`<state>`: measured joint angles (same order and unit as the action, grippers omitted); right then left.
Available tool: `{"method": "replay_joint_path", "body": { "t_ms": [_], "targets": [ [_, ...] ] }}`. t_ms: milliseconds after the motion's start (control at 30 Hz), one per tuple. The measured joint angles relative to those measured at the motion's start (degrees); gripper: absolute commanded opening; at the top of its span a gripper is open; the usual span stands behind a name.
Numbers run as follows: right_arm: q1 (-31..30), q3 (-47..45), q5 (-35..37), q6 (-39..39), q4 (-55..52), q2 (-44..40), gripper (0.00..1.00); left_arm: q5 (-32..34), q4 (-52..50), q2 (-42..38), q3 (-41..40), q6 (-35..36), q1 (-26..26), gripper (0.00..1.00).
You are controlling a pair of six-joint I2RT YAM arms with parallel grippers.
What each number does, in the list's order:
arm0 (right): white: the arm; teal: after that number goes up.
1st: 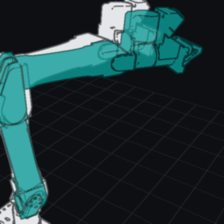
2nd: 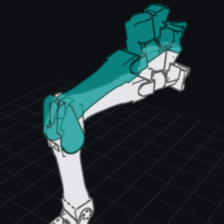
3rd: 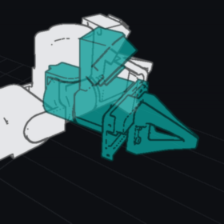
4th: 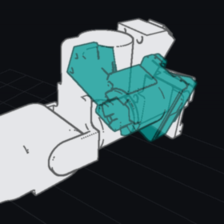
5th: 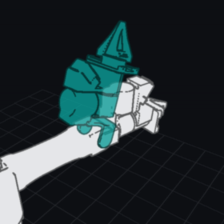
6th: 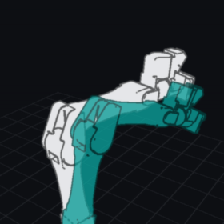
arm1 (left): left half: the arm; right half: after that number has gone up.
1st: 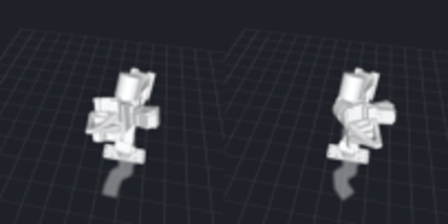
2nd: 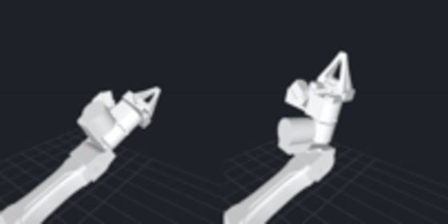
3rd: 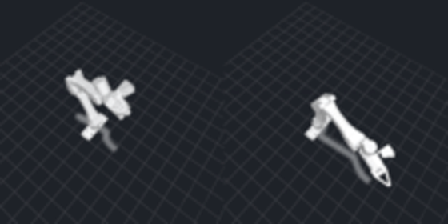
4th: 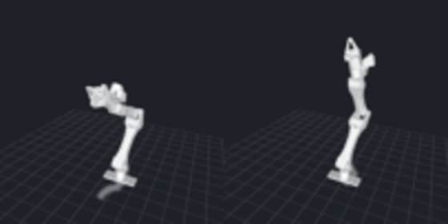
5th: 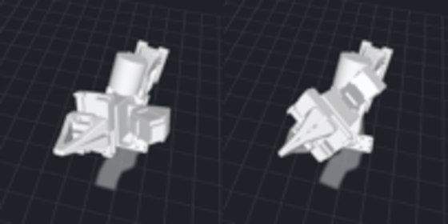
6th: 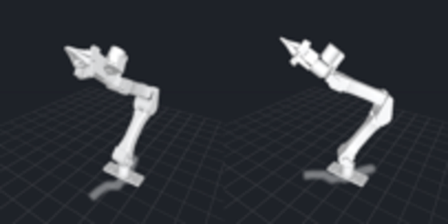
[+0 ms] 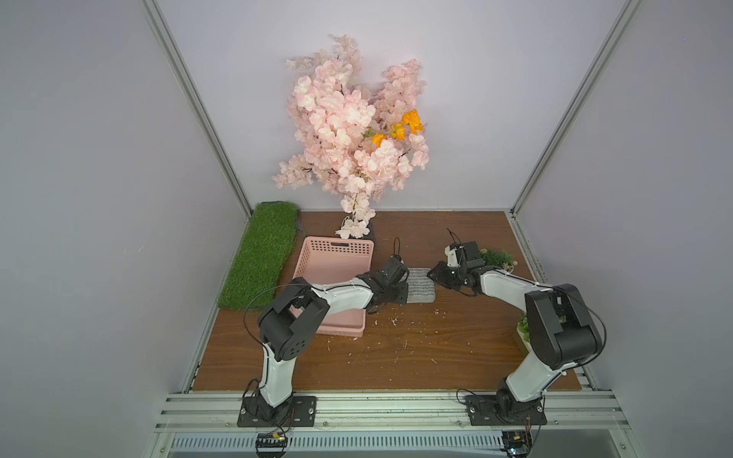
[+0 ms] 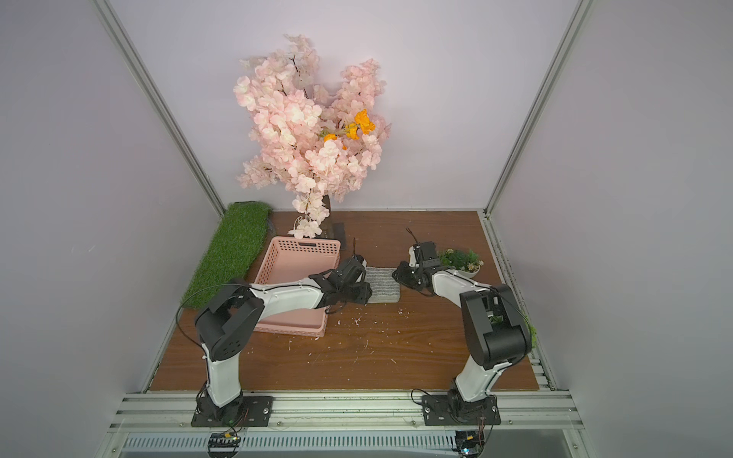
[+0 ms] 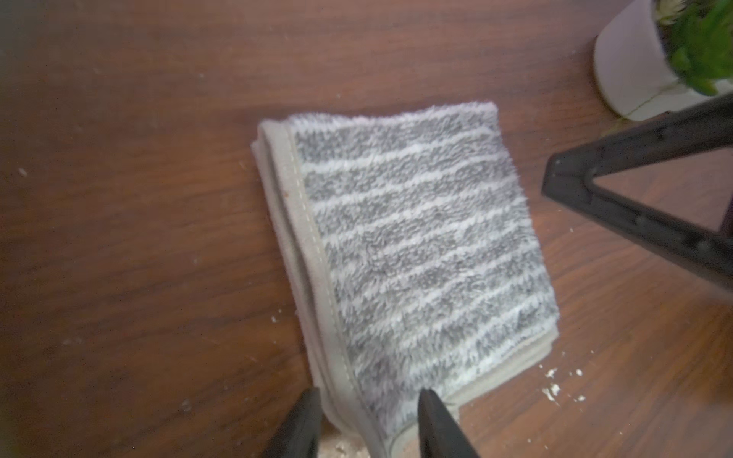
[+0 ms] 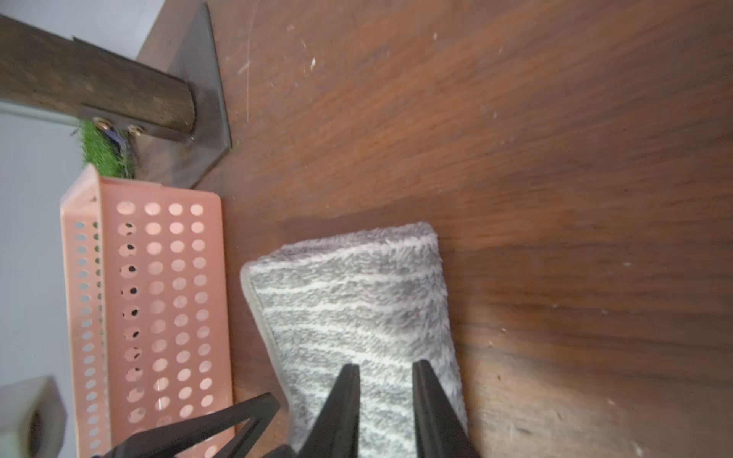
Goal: Fold the square dishcloth
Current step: Smooth out the cleaning item at the center of the board, then reset both arms
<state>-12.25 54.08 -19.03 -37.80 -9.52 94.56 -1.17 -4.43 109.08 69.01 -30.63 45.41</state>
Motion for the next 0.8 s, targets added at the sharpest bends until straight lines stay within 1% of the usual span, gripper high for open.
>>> {"method": "replay_joint_path", "body": {
  "t_ms": [167,267,300,333,367,633,800],
  "targets": [
    [0.2,1.2,5.1,3.1,-2.5,-6.1,0.64,1.7,-0.5,-7.5,0.0,0.1,0.0,0.75],
    [0.5,1.0,8.2,4.6,-3.4,-9.7,0.80,3.2,-0.4,-11.8,-0.5,0.0,-0.1,0.92],
    [0.7,0.9,9.2,5.0,-3.5,-10.9,0.85,3.8,-0.3,-13.4,-1.0,-0.1,-0.2,0.97],
    [0.9,0.5,10.4,5.4,-3.6,-12.1,0.95,4.4,-0.3,-14.8,-1.8,0.2,-0.4,1.00],
    [1.1,0.2,11.5,5.9,-3.7,-13.4,0.98,5.0,-0.2,-16.3,-2.8,0.0,-0.6,1.00],
    [2.0,-3.2,22.9,9.1,-3.8,-23.7,0.99,12.7,-0.3,-27.8,-12.9,-0.2,-3.8,1.00],
    [2.2,-6.5,30.3,12.0,-1.7,-28.5,0.99,15.4,1.1,-33.5,-17.8,0.1,-9.2,1.00]
  ]
}}
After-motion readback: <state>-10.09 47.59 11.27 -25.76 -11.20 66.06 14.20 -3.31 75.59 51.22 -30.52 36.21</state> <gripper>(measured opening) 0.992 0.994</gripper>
